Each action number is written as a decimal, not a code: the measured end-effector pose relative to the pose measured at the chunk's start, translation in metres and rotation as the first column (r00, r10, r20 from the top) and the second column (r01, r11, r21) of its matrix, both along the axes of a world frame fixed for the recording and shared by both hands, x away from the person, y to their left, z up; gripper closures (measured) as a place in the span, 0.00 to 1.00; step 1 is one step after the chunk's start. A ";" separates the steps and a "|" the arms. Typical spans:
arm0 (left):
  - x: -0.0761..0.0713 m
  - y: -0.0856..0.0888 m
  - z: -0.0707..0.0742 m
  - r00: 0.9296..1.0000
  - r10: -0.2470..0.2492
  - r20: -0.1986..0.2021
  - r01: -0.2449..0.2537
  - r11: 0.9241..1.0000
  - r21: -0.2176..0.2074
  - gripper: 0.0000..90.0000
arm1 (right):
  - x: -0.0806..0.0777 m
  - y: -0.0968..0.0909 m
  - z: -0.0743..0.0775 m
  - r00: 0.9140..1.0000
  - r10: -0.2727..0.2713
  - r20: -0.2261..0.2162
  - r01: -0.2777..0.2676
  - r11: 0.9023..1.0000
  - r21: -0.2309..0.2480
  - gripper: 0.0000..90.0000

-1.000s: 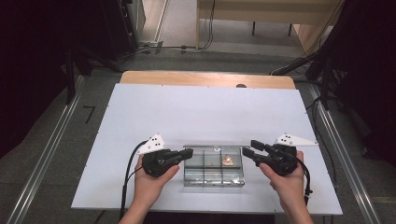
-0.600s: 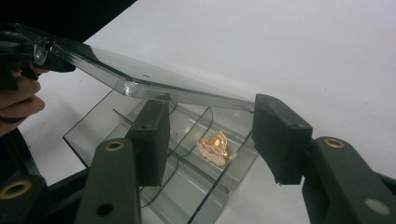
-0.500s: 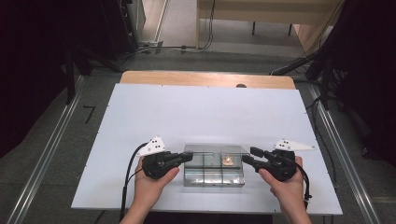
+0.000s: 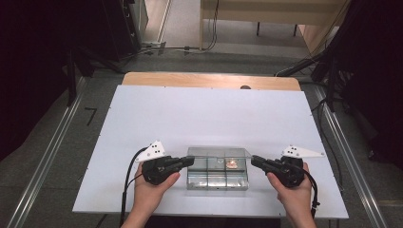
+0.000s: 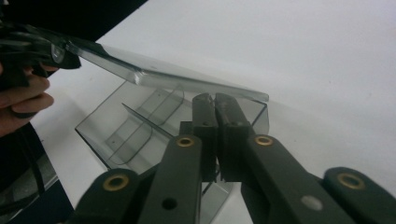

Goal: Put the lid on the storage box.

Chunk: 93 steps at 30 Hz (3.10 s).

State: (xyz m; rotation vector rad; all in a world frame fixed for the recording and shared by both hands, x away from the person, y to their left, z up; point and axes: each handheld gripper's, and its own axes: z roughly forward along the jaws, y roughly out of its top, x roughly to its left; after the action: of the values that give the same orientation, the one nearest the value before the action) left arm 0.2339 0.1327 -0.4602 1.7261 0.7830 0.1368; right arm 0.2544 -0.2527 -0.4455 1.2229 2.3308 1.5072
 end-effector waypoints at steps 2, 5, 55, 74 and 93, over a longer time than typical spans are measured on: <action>0.000 0.001 -0.001 1.000 0.000 -0.001 0.000 1.000 0.000 0.99 | -0.001 0.000 0.001 1.000 0.008 0.015 -0.008 1.000 0.001 0.97; -0.002 0.002 -0.002 1.000 0.004 -0.005 -0.004 1.000 -0.001 0.99 | -0.002 -0.001 0.001 1.000 0.021 0.019 -0.021 1.000 0.004 0.97; -0.027 0.018 -0.024 0.998 0.002 -0.056 0.000 0.999 0.041 0.99 | -0.018 0.001 -0.016 0.996 0.092 -0.003 -0.092 0.993 -0.068 0.98; -0.021 0.020 -0.033 0.995 -0.042 -0.095 0.048 0.997 0.065 0.99 | -0.011 0.002 -0.032 0.990 0.131 -0.055 -0.137 0.984 -0.110 0.98; -0.018 0.017 -0.039 0.992 -0.046 -0.121 0.059 0.993 0.107 0.99 | -0.008 0.003 -0.038 0.989 0.134 -0.067 -0.144 0.972 -0.187 0.98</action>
State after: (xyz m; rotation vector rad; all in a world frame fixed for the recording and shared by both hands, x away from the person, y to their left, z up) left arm 0.2161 0.1494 -0.4997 1.8712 0.8286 0.0419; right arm 0.2460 -0.2496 -0.4839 1.0873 2.5753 1.2641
